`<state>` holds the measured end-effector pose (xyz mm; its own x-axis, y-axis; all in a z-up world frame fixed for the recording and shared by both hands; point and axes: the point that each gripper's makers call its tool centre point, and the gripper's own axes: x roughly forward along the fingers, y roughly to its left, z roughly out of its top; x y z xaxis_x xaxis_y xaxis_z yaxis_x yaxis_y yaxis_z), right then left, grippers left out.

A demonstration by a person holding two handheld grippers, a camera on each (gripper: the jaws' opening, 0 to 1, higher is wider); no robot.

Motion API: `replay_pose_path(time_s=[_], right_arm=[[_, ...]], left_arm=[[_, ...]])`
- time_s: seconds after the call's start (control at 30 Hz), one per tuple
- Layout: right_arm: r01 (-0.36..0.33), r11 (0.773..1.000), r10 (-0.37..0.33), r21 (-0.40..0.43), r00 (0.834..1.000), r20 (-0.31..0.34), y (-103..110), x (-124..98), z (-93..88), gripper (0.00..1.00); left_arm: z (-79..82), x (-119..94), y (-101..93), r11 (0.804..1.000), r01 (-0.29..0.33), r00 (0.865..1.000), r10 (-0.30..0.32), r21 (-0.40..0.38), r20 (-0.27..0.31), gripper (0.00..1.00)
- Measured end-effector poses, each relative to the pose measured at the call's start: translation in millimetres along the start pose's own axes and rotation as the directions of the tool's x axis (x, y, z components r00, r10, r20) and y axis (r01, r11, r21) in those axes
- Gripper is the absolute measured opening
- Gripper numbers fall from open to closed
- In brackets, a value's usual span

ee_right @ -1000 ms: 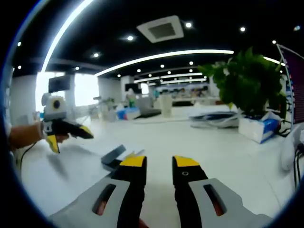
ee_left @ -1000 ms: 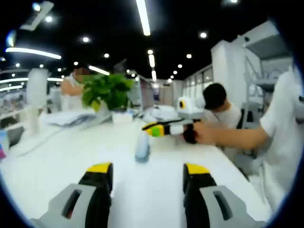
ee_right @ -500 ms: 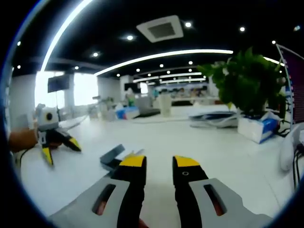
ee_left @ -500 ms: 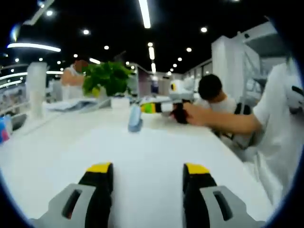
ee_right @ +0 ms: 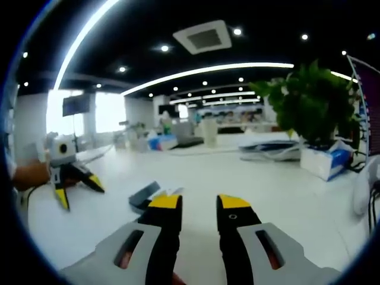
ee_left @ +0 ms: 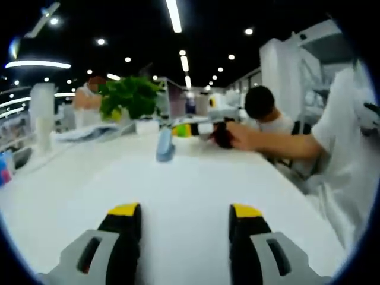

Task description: Pick up the paper insert the paper into the punch align the paper edges press the punch to punch holes

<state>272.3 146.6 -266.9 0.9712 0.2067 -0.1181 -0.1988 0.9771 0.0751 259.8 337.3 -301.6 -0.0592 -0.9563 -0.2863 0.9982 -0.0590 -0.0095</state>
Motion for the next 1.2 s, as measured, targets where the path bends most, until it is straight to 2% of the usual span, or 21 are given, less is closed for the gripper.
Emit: replay_pose_path(time_s=[0.13,0.23,0.37,0.43,0.57,0.6,0.67,0.73,0.9,1.07,1.13,1.2], right_arm=[[-0.062,0.998,0.062,0.017,0.998,0.007,2.7,-1.7,1.1,0.31],[-0.185,0.982,0.185,-0.039,0.983,-0.016,8.5,-7.4,-1.8,0.32],[-0.372,0.923,0.366,-0.099,0.928,-0.071,21.8,-10.5,-8.2,0.37],[-0.437,0.896,0.429,-0.084,0.898,-0.098,30.8,-9.0,-11.7,0.37],[-0.534,0.837,0.516,-0.120,0.843,-0.154,46.3,2.8,-19.1,0.38],[-0.563,0.817,0.541,-0.122,0.823,-0.172,48.6,4.9,-22.5,0.38],[-0.573,0.811,0.548,-0.120,0.815,-0.187,45.5,8.2,-25.2,0.37],[-0.605,0.787,0.581,-0.118,0.792,-0.189,47.7,6.3,-24.8,0.37],[-0.636,0.760,0.606,-0.135,0.768,-0.206,44.2,15.4,-24.9,0.37],[-0.686,0.710,0.643,-0.160,0.724,-0.250,49.0,23.5,-30.3,0.34],[-0.702,0.695,0.656,-0.157,0.708,-0.262,51.5,23.2,-32.3,0.31],[-0.711,0.689,0.664,-0.144,0.698,-0.269,51.4,24.1,-33.5,0.30]], left_arm=[[0.1,0.5,-0.9,1.000,0.004,1.000,-0.004,0.004,0.000,0.61],[0.6,0.6,-1.4,1.000,0.009,1.000,-0.009,0.000,0.002,0.62],[1.0,0.9,-0.3,1.000,0.010,1.000,-0.010,-0.001,0.003,0.62],[1.0,1.0,-0.2,1.000,0.010,1.000,-0.010,0.001,0.002,0.62],[0.7,1.3,1.0,1.000,0.008,1.000,-0.008,0.012,0.001,0.62],[0.9,1.3,1.3,1.000,0.008,1.000,-0.008,0.012,0.001,0.62],[1.1,1.5,1.1,1.000,0.007,1.000,-0.007,0.012,0.001,0.62],[1.3,1.8,0.7,1.000,0.007,1.000,-0.007,0.012,0.001,0.62],[1.7,2.7,0.1,1.000,0.007,1.000,-0.007,0.013,0.000,0.62],[1.6,3.0,-0.5,1.000,0.008,1.000,-0.008,0.013,0.001,0.62],[1.5,3.0,-0.8,1.000,0.008,1.000,-0.008,0.013,0.001,0.62],[1.5,3.1,-1.1,1.000,0.007,1.000,-0.007,0.012,0.001,0.62]])
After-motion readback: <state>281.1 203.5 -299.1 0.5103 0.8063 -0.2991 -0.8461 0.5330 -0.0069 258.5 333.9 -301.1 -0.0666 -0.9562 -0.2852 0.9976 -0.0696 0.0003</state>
